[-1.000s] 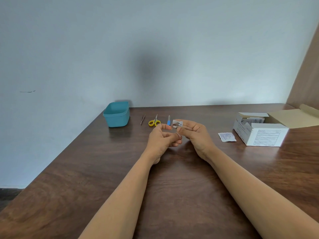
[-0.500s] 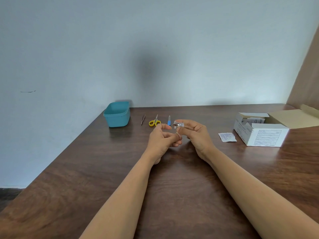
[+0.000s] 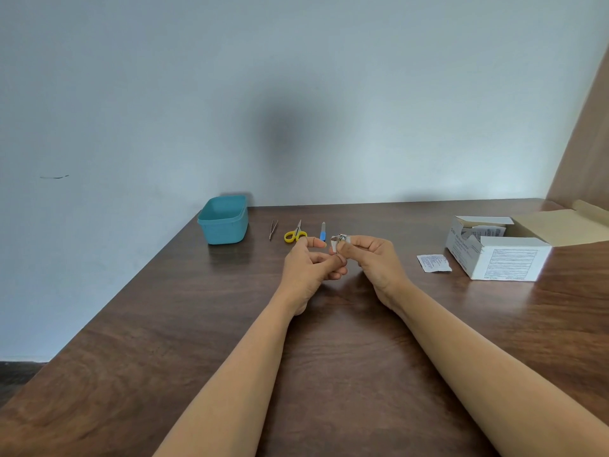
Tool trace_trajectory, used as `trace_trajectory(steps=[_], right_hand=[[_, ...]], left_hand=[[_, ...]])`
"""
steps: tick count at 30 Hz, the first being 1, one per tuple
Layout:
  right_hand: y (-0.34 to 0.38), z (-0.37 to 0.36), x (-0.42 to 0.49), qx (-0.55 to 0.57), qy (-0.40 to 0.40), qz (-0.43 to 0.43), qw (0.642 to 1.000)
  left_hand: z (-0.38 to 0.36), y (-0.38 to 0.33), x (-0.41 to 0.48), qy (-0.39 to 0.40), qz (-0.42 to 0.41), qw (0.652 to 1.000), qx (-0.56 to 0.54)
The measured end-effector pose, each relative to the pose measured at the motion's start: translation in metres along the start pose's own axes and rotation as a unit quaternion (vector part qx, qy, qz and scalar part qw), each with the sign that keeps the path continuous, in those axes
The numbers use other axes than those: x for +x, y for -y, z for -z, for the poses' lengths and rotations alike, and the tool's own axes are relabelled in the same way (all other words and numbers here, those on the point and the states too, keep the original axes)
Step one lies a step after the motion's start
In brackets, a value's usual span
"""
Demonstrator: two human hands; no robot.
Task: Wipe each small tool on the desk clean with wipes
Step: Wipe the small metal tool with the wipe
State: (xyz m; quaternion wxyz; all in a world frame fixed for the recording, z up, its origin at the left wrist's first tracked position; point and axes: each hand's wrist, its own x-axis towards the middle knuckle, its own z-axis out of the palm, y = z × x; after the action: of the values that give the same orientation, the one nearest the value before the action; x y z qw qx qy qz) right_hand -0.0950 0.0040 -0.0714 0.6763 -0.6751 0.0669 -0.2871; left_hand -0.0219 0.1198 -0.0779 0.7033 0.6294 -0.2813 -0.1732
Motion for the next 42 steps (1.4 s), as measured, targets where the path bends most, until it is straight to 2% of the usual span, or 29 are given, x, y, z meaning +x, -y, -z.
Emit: trace_trajectory(steps=[3,9,15,24,42], right_hand=[[-0.002,-0.001,0.001,-0.01,0.014,0.001,1.0],[0.001,-0.003,0.0,-0.007,-0.006,0.016,1.0],[0.003,-0.005,0.0,-0.005,-0.017,0.02,1.0],[-0.003,-0.005,0.003,-0.003,0.007,0.035,0.999],[-0.006,-0.004,0.003,-0.037,0.051,0.022,0.998]], left_hand=[[0.0,0.001,0.0,0.001,0.002,1.0,-0.008],[-0.001,-0.001,0.0,0.013,0.012,0.999,-0.036],[-0.001,-0.003,0.003,-0.017,0.021,0.998,-0.056],[0.003,-0.002,0.0,-0.012,0.002,0.998,-0.06],[0.002,-0.005,0.0,-0.012,0.018,0.988,-0.152]])
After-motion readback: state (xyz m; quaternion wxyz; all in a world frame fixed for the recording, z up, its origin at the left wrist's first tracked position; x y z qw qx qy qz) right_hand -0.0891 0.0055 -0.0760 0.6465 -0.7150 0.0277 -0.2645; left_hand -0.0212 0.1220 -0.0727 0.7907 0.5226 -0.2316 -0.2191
